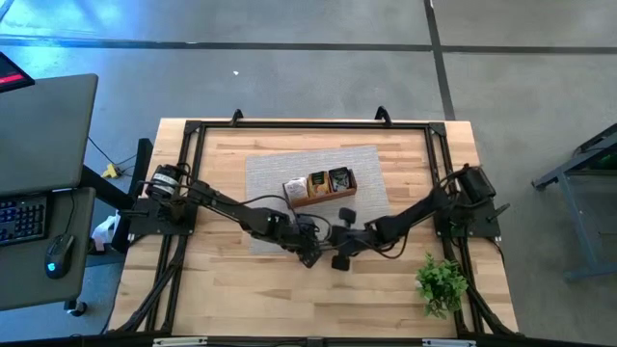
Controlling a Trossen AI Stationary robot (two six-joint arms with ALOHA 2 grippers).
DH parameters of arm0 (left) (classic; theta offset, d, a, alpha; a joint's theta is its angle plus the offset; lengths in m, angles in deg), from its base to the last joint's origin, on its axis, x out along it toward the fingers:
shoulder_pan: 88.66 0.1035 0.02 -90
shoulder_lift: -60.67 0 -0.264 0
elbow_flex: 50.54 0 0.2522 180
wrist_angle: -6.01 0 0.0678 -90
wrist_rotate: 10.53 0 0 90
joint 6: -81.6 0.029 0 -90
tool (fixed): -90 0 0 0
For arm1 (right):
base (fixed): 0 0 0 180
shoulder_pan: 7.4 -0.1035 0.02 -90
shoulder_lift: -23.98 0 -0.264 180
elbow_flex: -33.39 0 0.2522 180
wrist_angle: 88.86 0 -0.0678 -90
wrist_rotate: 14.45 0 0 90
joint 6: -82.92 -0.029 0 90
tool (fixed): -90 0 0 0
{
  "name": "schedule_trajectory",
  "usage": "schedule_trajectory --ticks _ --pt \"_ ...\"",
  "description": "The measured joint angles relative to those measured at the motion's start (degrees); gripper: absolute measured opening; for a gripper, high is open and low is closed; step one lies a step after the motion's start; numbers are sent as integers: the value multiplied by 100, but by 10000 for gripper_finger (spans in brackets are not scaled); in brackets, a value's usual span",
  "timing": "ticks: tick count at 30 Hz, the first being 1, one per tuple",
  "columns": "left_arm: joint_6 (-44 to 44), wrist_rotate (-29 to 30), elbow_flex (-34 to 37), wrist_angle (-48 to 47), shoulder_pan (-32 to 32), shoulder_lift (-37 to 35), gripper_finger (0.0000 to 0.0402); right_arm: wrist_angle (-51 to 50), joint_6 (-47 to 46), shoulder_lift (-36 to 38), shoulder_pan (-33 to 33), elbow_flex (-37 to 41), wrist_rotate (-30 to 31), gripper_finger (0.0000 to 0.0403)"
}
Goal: Pick & Place Tea
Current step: Put the violet tea bag into the right section of the wooden organizer
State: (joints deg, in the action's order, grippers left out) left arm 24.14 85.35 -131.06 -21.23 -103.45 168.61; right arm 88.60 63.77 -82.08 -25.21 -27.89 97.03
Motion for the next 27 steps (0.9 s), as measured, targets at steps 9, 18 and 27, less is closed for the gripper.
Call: schedule_trajectory --ticks 9,18,27 --pt "69 781 -5 -106 54 0 135 476 -95 183 -294 -2 -1130 2" --pt "-191 497 -29 -280 42 326 135 618 -586 -4 -189 9 -824 1" --pt "-483 509 -24 -251 52 334 135 1093 -581 -455 -123 -45 -1240 1"
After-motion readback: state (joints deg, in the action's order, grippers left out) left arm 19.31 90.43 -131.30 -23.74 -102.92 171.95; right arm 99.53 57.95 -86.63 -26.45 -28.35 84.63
